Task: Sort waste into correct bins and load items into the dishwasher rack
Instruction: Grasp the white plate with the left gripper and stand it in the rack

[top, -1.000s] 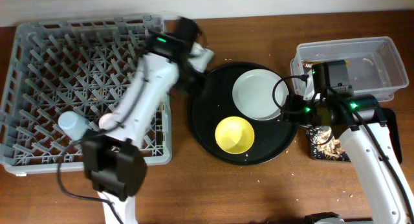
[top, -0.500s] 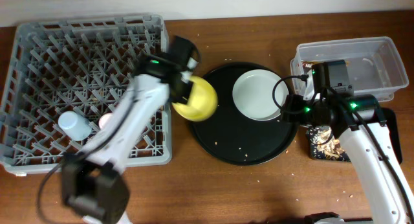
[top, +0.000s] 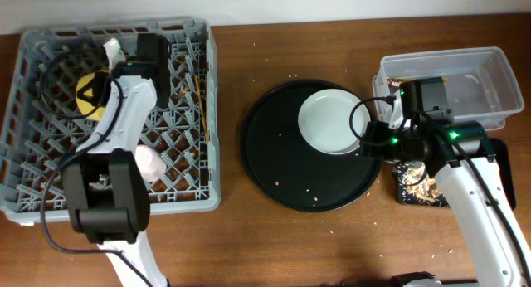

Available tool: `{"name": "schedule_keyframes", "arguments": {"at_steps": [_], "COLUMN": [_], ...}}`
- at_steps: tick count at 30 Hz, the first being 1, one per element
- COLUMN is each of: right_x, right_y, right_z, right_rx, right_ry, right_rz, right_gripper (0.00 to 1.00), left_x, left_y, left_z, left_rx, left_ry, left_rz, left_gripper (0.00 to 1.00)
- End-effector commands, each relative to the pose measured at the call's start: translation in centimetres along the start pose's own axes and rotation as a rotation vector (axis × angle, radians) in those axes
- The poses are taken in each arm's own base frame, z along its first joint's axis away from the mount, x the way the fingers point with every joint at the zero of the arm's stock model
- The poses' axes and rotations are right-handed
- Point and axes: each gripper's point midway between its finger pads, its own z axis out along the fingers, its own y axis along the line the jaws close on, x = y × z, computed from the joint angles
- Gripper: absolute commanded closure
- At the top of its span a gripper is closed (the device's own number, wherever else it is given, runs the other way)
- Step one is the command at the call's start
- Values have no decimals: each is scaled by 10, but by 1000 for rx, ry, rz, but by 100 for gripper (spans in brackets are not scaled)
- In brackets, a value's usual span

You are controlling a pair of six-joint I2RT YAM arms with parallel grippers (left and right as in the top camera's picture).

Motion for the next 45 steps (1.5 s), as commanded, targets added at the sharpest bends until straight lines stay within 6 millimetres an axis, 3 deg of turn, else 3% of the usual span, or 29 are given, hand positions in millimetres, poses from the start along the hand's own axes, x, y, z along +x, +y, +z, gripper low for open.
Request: {"name": "schedule_keyframes", "arguments": {"at_steps": [1,3,6,7,8,9,12,14,16,17,18,19,20,22,24,25,26,27,29,30,32,33,34,36,37,40,42,44,45], "right_x": [-2,-2,-1,-1,-2,-2,-2,-2,-2,-2,-3,-3,-3,-5,-5,-5,-5,-6,-6,-6,-6,-6,-6,-6,-6,-6,-6,-6,-6], "right_y": [0,0,-1,-1,0,0,0,0,0,0,0,0,0,1,1,1,1,1,1,1,1,1,1,1,1,1,1,1,1], "right_z": [-1,-1,-1,-1,-1,-1,-1,-1,-1,-1,-1,-1,-1,-1,-1,-1,-1,-1,-1,-1,-1,-1,-1,-1,-1,-1,-1,-1,-1], "right_rx": [0,0,1,1,0,0,0,0,0,0,-1,-2,-1,-4,-5,-5,-6,-6,-6,-6,-6,-6,-6,-6,-6,-6,-6,-6,-6], "right_ry": [-8,-8,-5,-6,-8,-8,-8,-8,-9,-9,-11,-13,-12,-19,-21,-20,-23,-24,-25,-25,-25,-25,-25,-25,-25,-25,-25,-25,-25], "right_rz": [7,7,7,7,7,6,6,6,6,7,6,6,6,5,5,5,5,5,5,5,5,5,5,5,5,5,5,5,5], "right_gripper": [41,41,41,41,41,41,41,41,41,41,41,41,41,39,38,38,37,38,37,37,38,37,37,37,37,37,37,37,37], "left_x": [8,5,8,12,18,28,44,38,-2,-14,-25,-28,-22,6,42,53,72,80,88,87,57,34,7,-36,-44,-43,-35,-35,-34], "left_y": [-18,-1,-2,-23,-44,-70,-76,-75,-70,-75,-88,-104,-138,-200,-262,-277,-299,-306,-314,-314,-285,-256,-217,-111,-60,56,86,85,75], "left_z": [10,8,9,6,-1,-16,-48,-99,-218,-261,-310,-339,-369,-400,-407,-404,-398,-396,-391,-390,-378,-368,-351,-277,-246,-170,-139,-123,-117], "left_rx": [-57,-160,-149,-30,83,226,305,612,1217,1398,1562,1627,1660,1699,1691,1680,1658,1648,1632,1631,1623,1622,1597,1350,1208,772,532,405,369], "left_ry": [19,4,13,24,36,55,70,73,-42,-129,-273,-343,-380,-266,-81,-43,8,25,46,47,59,43,12,-85,-140,-217,-192,-177,-166], "left_rz": [70,73,93,108,141,195,283,191,29,33,86,117,170,195,193,206,248,268,286,283,233,199,151,8,-41,-109,-88,-72,-47], "left_gripper": [99,100,100,94,79,53,40,36,33,33,33,33,33,34,34,36,46,55,87,97,100,100,100,100,100,100,100,100,100]}}
